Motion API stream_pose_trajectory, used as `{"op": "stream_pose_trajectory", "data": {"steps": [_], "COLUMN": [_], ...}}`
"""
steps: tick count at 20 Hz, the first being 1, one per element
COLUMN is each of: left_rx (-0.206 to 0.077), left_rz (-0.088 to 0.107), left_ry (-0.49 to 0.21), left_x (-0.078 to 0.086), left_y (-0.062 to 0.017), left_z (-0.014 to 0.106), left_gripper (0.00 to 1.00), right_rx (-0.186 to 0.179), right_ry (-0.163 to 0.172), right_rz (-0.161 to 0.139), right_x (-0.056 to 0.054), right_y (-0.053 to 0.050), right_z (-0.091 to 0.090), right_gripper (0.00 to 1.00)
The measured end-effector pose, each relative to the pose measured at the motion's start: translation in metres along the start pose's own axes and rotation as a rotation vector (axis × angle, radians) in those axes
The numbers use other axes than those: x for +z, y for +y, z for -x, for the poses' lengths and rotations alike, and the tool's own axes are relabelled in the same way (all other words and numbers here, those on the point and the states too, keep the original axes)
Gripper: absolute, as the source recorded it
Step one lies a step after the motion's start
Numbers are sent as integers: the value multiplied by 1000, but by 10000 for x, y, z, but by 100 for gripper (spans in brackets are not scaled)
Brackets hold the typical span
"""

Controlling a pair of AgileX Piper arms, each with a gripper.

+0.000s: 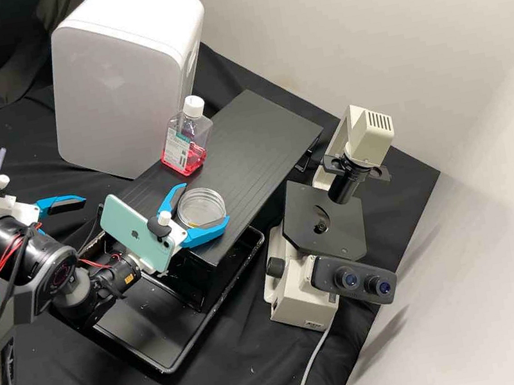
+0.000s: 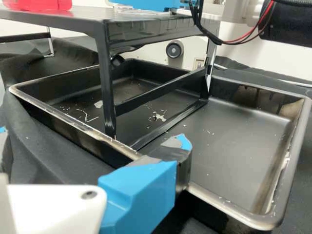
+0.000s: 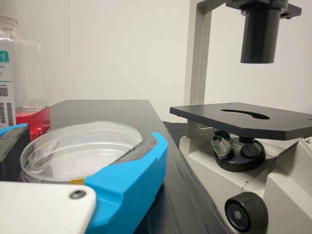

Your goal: Place the lid on the petri dish

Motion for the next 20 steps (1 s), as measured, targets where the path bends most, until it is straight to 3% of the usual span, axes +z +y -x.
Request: {"op": "stream_pose_trajectory", "data": {"steps": [10, 13, 15, 17, 20], "left_rx": [0, 0, 2, 3, 8], "left_rz": [-1, -9, -7, -13, -41], "left_ry": [0, 1, 4, 8, 21], "left_x": [0, -1, -4, -7, 7], "left_y": [0, 0, 1, 3, 2], "left_z": [0, 0, 0, 0, -9], "left_gripper": [100, 100, 100, 100, 100], "right_rx": [0, 0, -6, -14, -21], "right_ry": [0, 0, 12, 27, 26], "right_rz": [0, 0, 2, 6, 7], "right_x": [0, 0, -20, -49, -57], "right_y": [0, 0, 13, 32, 48], "right_z": [0, 0, 31, 77, 130], "right_gripper": [100, 100, 100, 100, 100]}}
